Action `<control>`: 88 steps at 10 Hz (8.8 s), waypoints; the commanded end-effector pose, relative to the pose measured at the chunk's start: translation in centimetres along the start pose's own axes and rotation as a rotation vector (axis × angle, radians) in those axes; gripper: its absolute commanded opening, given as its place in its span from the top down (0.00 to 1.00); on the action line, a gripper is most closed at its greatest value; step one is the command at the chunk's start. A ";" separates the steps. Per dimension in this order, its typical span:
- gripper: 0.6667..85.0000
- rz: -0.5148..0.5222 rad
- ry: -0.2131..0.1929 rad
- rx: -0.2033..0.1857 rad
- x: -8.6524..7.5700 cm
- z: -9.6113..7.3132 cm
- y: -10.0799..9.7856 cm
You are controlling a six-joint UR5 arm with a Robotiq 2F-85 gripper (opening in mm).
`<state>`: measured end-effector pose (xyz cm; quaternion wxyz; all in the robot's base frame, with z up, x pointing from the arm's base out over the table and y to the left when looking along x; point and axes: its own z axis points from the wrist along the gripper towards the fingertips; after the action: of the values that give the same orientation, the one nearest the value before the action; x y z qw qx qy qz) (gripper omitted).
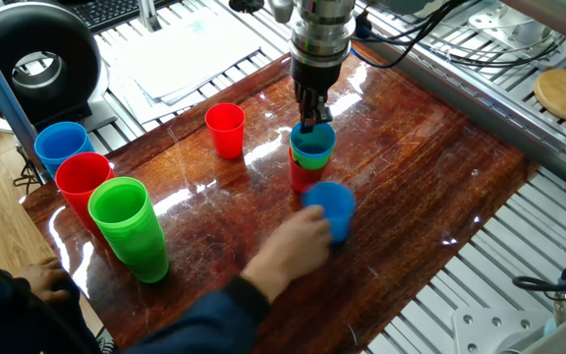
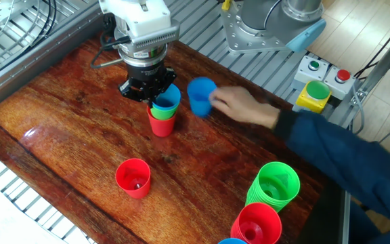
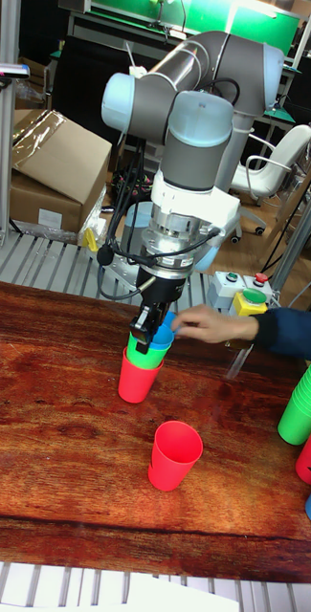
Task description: Stack the cups
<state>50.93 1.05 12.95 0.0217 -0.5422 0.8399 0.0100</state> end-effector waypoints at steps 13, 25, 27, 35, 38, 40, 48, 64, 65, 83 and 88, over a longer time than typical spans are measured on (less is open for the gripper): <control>0.14 -0.024 -0.012 -0.044 0.0 0.8 0.4; 0.29 -0.066 -0.072 0.005 -1.1 3.5 -0.5; 0.30 -0.071 -0.072 0.012 -1.0 4.1 -0.3; 0.45 -0.060 -0.092 0.020 -0.6 5.6 0.8; 0.93 -0.031 -0.067 0.021 0.0 5.4 0.7; 1.00 -0.041 -0.052 0.018 -0.1 4.0 0.5; 1.00 0.066 0.079 -0.116 2.3 -7.8 5.8; 0.62 0.041 -0.069 -0.002 1.3 0.0 7.2; 0.57 0.021 -0.065 0.010 1.4 0.3 6.9; 0.62 0.023 -0.118 0.030 1.2 4.3 8.7; 1.00 0.069 -0.078 0.040 2.5 3.4 8.6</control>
<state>42.34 3.02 8.50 0.0691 -0.5215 0.8502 0.0190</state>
